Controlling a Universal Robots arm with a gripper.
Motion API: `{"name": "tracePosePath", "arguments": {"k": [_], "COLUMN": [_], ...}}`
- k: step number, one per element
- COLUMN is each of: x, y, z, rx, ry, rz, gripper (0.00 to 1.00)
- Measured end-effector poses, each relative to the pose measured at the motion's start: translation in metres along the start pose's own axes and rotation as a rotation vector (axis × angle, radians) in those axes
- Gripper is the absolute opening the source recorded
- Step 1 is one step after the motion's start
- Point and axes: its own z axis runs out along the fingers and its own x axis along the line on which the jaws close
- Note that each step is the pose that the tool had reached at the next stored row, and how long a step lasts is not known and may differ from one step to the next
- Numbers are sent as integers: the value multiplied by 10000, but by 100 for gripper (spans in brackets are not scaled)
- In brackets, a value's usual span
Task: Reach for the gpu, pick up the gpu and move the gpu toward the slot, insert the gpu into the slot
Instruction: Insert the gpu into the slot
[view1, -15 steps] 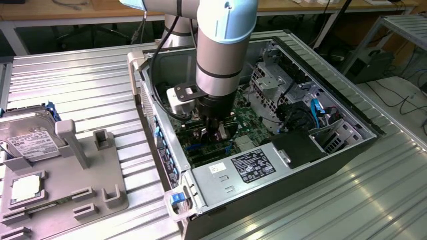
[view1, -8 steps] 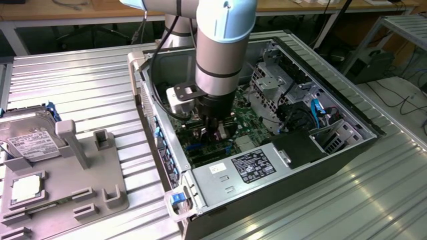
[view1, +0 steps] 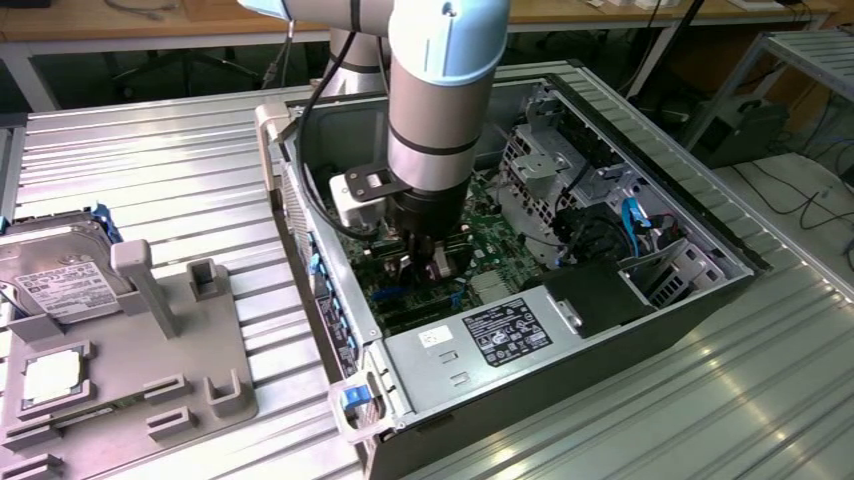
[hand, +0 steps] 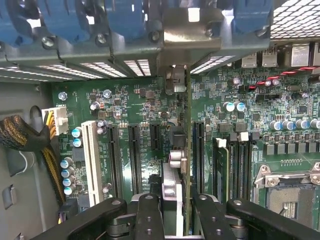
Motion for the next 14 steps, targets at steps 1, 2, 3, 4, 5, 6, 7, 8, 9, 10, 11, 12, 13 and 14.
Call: {"name": "tracePosePath", "arguments": {"k": [1,2,3,4,5,6,7,8,9,10,11,12,13,14], "x": [0,0,0,0,0,-1,-1,-2,-4,-5,-6,-8,-8,-9], "y": [1,1,2,2,2,2,2,2,2,2,2,2,2,2], "z": [2,3,4,4,4,4,5,5,5,5,5,5,4,4], "rx": [0,0,1,1,1,1,1,1,0,0,0,0,-1,-2], "ry": [0,0,-1,-1,-1,-2,-5,-5,-5,-6,-7,-9,-9,-10], "rz": [1,1,1,0,-4,-14,-28,-41,-57,-71,-86,-103,-121,-133], "gripper": [29,29,29,29,29,29,29,29,29,29,29,29,29,29]}}
